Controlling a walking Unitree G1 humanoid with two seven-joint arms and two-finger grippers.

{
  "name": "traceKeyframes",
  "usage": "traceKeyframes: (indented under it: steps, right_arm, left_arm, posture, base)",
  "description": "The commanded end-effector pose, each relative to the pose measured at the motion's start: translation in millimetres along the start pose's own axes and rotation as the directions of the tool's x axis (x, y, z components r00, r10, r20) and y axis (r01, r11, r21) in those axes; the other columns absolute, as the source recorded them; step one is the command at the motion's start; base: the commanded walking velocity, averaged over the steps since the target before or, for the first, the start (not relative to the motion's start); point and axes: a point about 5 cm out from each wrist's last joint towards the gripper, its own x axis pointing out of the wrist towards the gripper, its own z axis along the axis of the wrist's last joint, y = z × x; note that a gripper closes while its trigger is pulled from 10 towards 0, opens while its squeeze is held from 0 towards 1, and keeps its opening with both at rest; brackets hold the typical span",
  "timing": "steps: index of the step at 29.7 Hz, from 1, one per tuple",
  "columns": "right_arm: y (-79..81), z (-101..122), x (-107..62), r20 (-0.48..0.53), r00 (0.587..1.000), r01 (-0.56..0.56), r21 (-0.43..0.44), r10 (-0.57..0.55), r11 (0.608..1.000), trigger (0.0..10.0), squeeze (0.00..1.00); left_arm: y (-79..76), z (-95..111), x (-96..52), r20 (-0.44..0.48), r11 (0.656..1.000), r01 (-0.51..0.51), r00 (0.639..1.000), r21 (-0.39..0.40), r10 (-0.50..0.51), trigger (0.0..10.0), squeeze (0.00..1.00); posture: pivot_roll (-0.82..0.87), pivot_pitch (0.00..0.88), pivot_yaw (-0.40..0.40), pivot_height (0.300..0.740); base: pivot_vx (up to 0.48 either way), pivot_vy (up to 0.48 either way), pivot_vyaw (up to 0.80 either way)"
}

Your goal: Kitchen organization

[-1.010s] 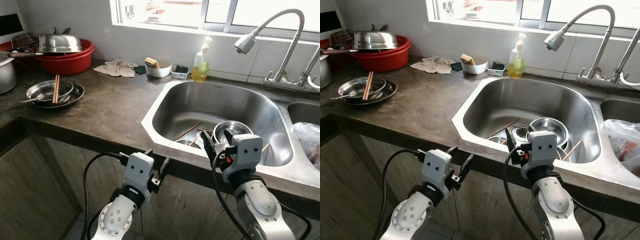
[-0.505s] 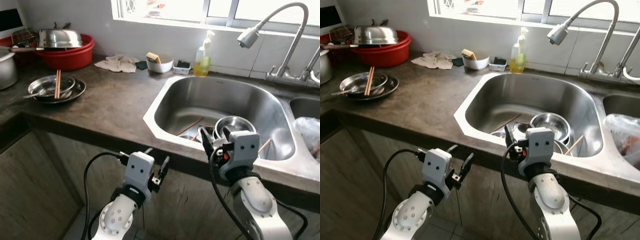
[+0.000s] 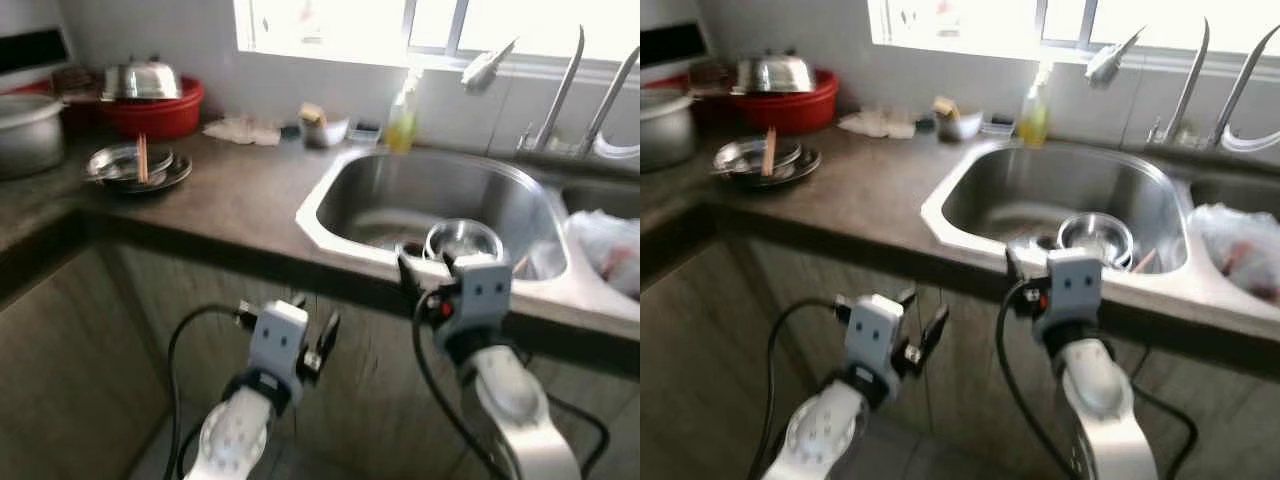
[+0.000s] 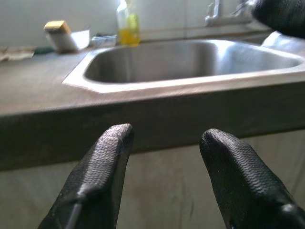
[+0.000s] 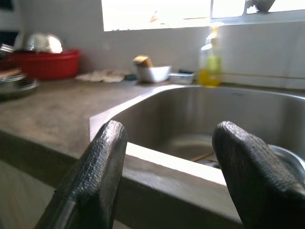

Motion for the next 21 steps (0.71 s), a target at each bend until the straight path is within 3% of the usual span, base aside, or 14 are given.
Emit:
traceKeyframes:
  steps: [1, 8, 13, 21]
  right_arm:
    - [-1.0, 2.1, 0.4, 0.001, 1.0, 0.01, 0.0, -0.01, 1.0, 10.0, 0.0]
    - [-1.7, 1.4, 1.5, -0.001, 1.0, 0.01, -0.004, -0.01, 1.0, 10.0, 0.0]
    - [-0.9, 1.1, 1.8, -0.001, 1.0, -0.002, -0.017, 0.002, 1.0, 10.0, 0.0]
    - [1.4, 1.3, 3.7, 0.002, 1.0, -0.029, -0.028, 0.029, 0.999, 10.0, 0.0]
  left_arm:
    - [1.2, 1.9, 0.7, 0.007, 1.0, -0.003, 1.0, 0.01, 0.003, 10.0, 0.0]
    - [1.1, 1.8, 1.0, 0.008, 1.0, -0.007, 1.0, 0.012, 0.007, 10.0, 0.0]
    - [2.0, 1.8, 1.9, 0.009, 1.0, -0.016, 1.0, 0.007, 0.016, 10.0, 0.0]
    - [3.3, 1.5, 2.9, 0.009, 0.999, -0.026, 1.0, 0.032, 0.026, 10.0, 0.0]
  posture:
    - [-0.01, 0.0, -0.042, 0.74]
    - [-0.01, 0.0, -0.044, 0.74]
    - [-0.01, 0.0, -0.047, 0.74]
    - [-0.01, 0.0, -0.048, 0.74]
  base:
    - [-0.281, 0.0, 0.0]
    - [-0.281, 0.0, 0.0]
    - [0.0, 0.0, 0.0]
    - [0.0, 0.0, 0.8]
